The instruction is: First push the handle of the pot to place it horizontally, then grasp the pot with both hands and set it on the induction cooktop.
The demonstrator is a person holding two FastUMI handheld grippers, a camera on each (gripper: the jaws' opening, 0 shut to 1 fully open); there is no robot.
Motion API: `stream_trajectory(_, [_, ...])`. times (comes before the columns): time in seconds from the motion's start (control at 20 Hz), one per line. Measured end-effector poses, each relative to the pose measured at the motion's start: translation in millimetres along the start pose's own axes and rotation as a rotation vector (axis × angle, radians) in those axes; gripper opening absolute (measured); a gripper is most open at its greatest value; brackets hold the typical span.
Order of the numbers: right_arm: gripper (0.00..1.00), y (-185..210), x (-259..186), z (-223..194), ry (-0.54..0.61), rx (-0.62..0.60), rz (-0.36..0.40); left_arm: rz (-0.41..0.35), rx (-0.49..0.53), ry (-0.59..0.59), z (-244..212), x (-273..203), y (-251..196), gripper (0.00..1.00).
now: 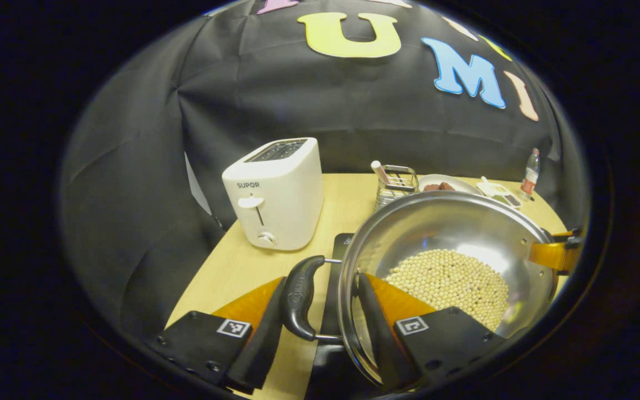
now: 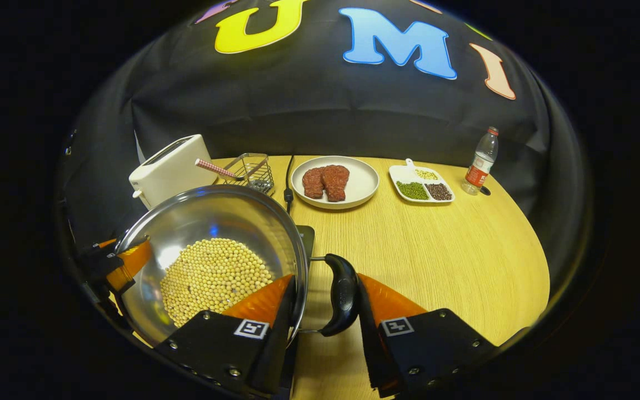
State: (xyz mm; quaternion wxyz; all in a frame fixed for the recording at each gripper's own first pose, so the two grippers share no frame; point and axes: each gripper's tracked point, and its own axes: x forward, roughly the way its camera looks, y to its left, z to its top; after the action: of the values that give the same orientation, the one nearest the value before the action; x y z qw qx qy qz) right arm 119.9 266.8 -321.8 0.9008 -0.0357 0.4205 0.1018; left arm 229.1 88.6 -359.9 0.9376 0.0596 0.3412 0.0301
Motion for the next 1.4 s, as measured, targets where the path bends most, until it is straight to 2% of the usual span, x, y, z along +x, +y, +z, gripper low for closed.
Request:
stream_trajectory(0.05, [0.63,-1.5,-4.2,8.8,-0.040,-0.018,0.004,0.026,0.028,-0.037,7.9,1.4,7.0,0.95])
stream_trajectory(0.1, [0.65,-2.9,-10.8,16.3,-0.081,-0.030,0.005,0.040,0.038,-0.069,14.8,0.4,9.5,1.00])
stream_trajectory(0.15, [1.00,-8.1,-18.9,26.3,-0.123,-0.036,0.005,0.052,0.030,-0.095,21.4,-0.6,10.1,0.99])
stream_trajectory(0.2, [0.98,-13.7,-24.0,31.7,-0.160,-0.037,0.005,0.065,0.017,-0.120,26.8,-4.1,8.8,0.90])
stream_trajectory(0.25, [0.98,-20.4,-30.6,39.4,-0.192,-0.034,0.005,0.079,0.006,-0.146,34.1,-7.6,8.8,0.98])
stream_trajectory(0.45, [0.98,-66.7,-64.1,59.5,-0.298,-0.029,-0.017,0.107,-0.017,-0.263,66.8,-26.5,-3.2,0.98])
stream_trajectory(0.5, [0.98,-82.4,-75.3,62.4,-0.324,-0.033,-0.032,0.099,-0.028,-0.292,74.7,-33.3,-11.3,1.00])
stream_trajectory(0.65, [0.97,-128.2,-114.6,69.0,-0.404,-0.046,-0.074,0.053,-0.070,-0.365,98.0,-53.2,-41.9,0.98])
stream_trajectory(1.05, [0.97,-226.3,-221.7,57.4,-0.542,-0.030,-0.115,-0.093,-0.103,-0.505,136.3,-118.3,-126.1,1.00])
stream_trajectory(1.1, [0.97,-236.3,-234.5,52.7,-0.557,-0.022,-0.117,-0.100,-0.106,-0.515,138.0,-126.3,-133.7,0.98])
stream_trajectory(1.25, [0.97,-261.0,-271.0,40.3,-0.597,-0.013,-0.108,-0.119,-0.123,-0.547,139.6,-155.6,-151.1,1.00])
stream_trajectory(1.4, [0.97,-280.3,-304.2,24.3,-0.620,-0.002,-0.102,-0.108,-0.140,-0.568,139.5,-183.9,-158.9,0.98])
